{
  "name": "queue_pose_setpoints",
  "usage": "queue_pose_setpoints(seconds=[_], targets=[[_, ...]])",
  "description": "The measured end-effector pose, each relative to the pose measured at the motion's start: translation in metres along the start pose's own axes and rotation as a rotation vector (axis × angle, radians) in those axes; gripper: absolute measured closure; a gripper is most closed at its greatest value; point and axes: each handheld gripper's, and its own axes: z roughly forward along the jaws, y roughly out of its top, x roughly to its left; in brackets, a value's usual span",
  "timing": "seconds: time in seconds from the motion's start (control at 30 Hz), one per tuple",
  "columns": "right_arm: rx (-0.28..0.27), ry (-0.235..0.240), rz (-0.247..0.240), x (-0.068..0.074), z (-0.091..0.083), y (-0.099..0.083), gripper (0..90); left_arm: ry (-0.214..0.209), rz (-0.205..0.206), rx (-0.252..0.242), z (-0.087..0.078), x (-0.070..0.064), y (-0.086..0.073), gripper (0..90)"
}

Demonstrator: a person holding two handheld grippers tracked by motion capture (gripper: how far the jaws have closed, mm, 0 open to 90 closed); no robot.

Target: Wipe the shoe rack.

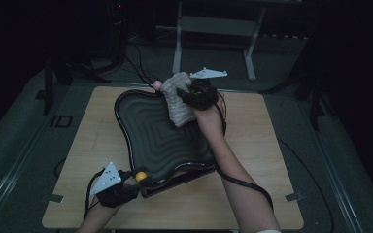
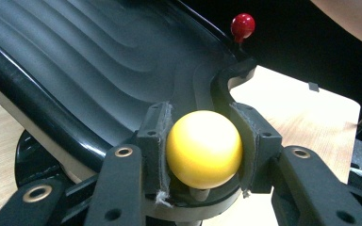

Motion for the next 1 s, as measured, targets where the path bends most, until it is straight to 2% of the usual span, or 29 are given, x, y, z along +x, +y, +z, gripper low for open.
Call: queue_pose_setpoints(seconds=[0.13,0.2,0.3,0.57,0.67,0.8,1.0], targets=[[0.025,-0.025,0.002,0.000,0.012,-0.001,69.5,0.000,0.001,-0.002,0.000,0.000,0.000,59.5],[0.062,-0.055,-0.005,-0.004,0.020,-0.006,69.4,0.001,0.002,0.000,0.000,0.000,0.000,59.5],[0.091,-0.059,0.010,-0.009,0.025,-0.016,69.5,0.002,0.001,-0.003,0.000,0.000,0.000,59.5],[0.095,-0.083,0.041,-0.007,0.019,-0.028,69.5,0.000,0.001,-0.004,0.000,0.000,0.000,59.5],[0.092,-0.096,0.024,-0.003,0.015,-0.037,69.5,0.001,0.001,-0.005,0.000,0.000,0.000,59.5],[0.094,-0.108,0.056,0.000,0.007,-0.049,69.6,0.000,0.000,-0.004,0.000,0.000,0.000,59.5],[0.096,-0.131,0.078,0.007,-0.004,-0.066,69.6,-0.002,0.000,-0.002,0.000,0.000,0.000,59.5]])
